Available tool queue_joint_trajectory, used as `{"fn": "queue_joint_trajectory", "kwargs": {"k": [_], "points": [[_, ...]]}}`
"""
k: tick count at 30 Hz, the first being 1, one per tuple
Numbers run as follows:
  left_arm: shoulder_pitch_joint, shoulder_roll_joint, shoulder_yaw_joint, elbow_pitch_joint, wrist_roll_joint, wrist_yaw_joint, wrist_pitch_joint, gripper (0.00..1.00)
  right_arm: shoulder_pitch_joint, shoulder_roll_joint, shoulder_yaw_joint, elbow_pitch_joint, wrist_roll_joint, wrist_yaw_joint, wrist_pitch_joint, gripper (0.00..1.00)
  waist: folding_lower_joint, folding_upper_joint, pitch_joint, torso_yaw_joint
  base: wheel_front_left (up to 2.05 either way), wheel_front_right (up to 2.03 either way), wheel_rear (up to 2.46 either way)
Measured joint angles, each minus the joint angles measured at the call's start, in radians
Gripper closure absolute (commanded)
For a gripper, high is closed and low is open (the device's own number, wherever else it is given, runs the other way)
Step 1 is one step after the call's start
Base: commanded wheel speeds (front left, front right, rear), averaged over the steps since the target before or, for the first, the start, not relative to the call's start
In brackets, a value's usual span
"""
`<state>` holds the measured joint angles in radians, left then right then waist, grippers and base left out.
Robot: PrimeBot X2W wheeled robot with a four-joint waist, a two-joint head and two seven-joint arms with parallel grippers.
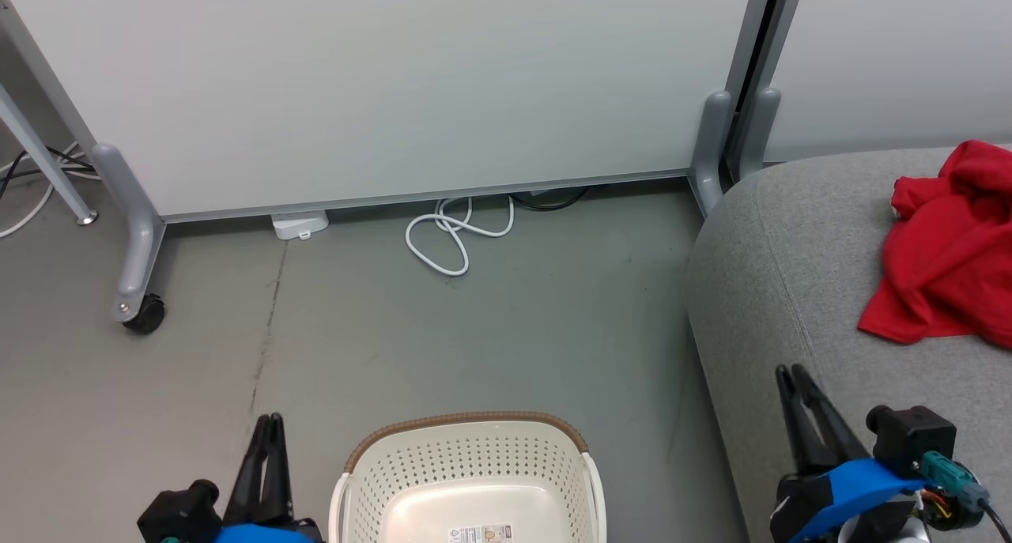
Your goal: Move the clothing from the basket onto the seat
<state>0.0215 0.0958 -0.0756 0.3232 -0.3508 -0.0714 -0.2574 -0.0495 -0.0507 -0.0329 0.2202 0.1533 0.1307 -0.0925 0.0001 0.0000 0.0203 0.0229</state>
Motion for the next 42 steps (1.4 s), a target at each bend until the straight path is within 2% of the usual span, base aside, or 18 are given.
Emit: {"fn": "queue_joint_trajectory", "kwargs": {"k": [9, 26, 42], "points": [[0.040, -0.018, -0.002, 0.073, -0.008, 0.000, 0.004, 1.00, 0.029, 0.004, 0.000, 0.082, 0.009, 0.000, 0.007, 1.00, 0.0001, 0.0000, 0.000, -0.001, 0.00, 0.00, 0.00], [0.023, -0.025, 0.036, 0.047, -0.279, -0.009, 0.085, 1.00, 0.029, 0.005, -0.016, 0.077, 0.323, 0.000, 0.050, 1.00, 0.0001, 0.0000, -0.003, -0.004, 0.00, 0.00, 0.00], [-0.007, -0.030, 0.069, 0.020, -0.495, -0.019, 0.147, 1.00, 0.016, 0.005, -0.031, 0.065, 0.571, 0.000, 0.084, 1.00, 0.0001, 0.0000, -0.005, -0.007, 0.00, 0.00, 0.00]]}}
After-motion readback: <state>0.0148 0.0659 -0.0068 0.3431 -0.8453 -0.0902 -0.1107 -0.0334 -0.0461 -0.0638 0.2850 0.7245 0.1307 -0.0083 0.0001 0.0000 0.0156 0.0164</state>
